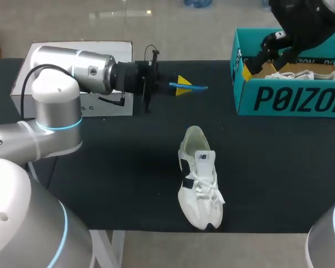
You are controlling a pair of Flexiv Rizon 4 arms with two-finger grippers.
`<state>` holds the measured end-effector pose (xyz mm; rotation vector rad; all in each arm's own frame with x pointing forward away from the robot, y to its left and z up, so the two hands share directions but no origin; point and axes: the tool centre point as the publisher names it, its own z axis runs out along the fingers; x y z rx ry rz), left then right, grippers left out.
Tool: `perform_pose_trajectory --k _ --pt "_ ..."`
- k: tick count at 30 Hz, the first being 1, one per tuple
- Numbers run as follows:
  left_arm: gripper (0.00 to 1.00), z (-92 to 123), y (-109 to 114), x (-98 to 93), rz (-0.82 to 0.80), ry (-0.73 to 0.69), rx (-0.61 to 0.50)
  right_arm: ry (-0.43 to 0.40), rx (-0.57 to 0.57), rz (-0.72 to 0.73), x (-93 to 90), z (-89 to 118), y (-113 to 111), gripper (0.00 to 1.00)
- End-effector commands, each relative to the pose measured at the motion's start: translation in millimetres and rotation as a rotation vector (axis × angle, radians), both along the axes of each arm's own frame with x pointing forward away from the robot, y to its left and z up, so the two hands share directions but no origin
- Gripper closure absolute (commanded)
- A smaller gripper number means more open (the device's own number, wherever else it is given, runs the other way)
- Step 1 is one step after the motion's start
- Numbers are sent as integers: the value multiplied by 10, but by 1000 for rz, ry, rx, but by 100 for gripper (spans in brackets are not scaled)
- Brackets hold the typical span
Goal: Take the shoe out of the shoebox, open the shoe tongue, remove and reinsert the insole, then place the shoe into the shoebox
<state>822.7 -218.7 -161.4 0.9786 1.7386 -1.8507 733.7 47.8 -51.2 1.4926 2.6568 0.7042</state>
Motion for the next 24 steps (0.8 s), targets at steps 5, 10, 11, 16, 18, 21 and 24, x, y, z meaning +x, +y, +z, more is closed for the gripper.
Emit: perform_pose_trajectory --k 5,10,11,16,18,21,24 --pt "100 -146 58 -62 40 -57 177 3 -2 -1 16 -4 15 0" --pt "100 -146 58 -62 40 -57 177 3 -2 -1 16 -4 15 0" --pt "100 -146 58 -62 40 -57 177 3 -2 -1 16 -4 15 0" --pt "100 -146 58 -62 40 -57 177 3 -2 -1 16 -4 15 0" --pt "100 -146 58 -62 40 -57 177 3 -2 -1 16 -4 15 0" --pt "100 -146 58 -62 40 -57 177 3 -2 -1 16 -4 15 0" --pt "100 -146 58 -62 40 -57 177 3 -2 -1 16 -4 15 0"
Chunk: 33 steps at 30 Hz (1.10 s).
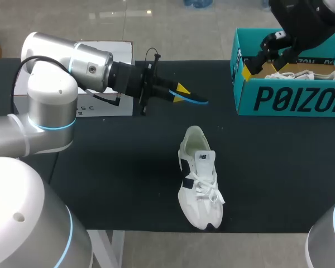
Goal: Take the shoe out of the shoebox, open the shoe tongue, remove and reinsert the insole, then place the shoe into the shoebox
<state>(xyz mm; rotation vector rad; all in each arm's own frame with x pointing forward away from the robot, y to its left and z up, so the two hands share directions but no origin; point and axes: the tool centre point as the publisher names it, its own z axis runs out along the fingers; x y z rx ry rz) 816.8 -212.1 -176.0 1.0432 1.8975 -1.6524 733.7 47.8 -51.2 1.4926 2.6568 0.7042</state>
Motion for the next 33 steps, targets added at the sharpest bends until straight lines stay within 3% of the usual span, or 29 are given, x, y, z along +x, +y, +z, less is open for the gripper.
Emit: perform_pose_trajectory --k 1,5,6,8,10,12,16,26,33 --pt "100 1 -7 -4 0 -1 2 3 -2 -1 16 -3 15 0" --pt "100 1 -7 -4 0 -1 2 3 -2 -1 16 -3 15 0" --pt "100 16 -42 -44 4 -37 -57 3 -2 -1 16 -3 15 0" --pt "100 0 -43 -88 -22 -195 -48 3 -2 -1 16 -3 15 0" --pt "100 -72 -37 -132 -53 -248 -94 3 -2 -1 16 -3 15 0" --pt "100 -174 23 -145 -90 -365 -51 3 -2 -1 16 -3 15 0" --pt "100 -265 123 -132 -26 -462 -22 3 -2 -1 16 -3 15 0" --pt "100 -115 125 -188 -52 -711 -62 3 -2 -1 16 -3 15 0" --pt "100 -115 96 -180 -10 -769 -68 3 -2 -1 16 -3 15 0"
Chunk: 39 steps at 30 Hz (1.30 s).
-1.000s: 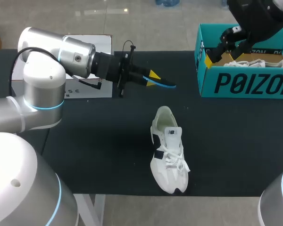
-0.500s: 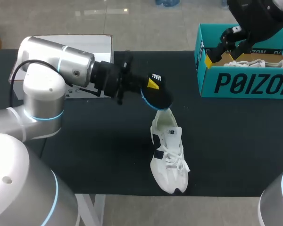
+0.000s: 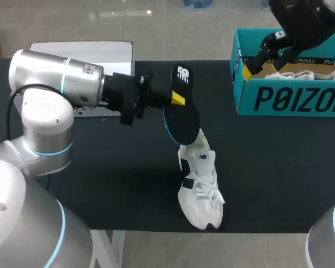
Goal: Take the shoe out of the shoebox, open the shoe tongue, remove and reinsert the insole, then place the shoe into the shoebox
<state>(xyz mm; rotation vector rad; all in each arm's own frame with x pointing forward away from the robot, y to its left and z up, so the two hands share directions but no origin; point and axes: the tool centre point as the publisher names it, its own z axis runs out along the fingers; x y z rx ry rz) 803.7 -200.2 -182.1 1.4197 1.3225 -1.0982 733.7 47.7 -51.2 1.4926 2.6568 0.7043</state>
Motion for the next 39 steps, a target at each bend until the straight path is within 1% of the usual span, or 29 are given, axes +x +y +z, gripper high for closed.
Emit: perform_pose_trajectory --k 1,4,9,14,19,24,27,39 --pt "100 -76 -32 -30 26 -23 -16 3 -2 -1 16 -3 15 0" --pt "100 -149 -43 27 23 10 -27 3 -2 -1 16 -3 15 0" --pt "100 -223 -36 134 -5 -38 -30 3 -2 -1 16 -3 15 0" --pt "100 -219 -21 206 -19 -95 -55 3 -2 -1 16 -3 15 0" --pt "100 -204 -2 247 -13 -121 -77 3 -2 -1 16 -3 15 0" --pt "100 -195 4 283 14 -170 -72 3 -2 -1 16 -3 15 0" --pt "100 -151 4 307 47 -188 -63 3 -2 -1 16 -3 15 0" --pt "100 -151 4 307 47 -188 -63 3 -2 -1 16 -3 15 0"
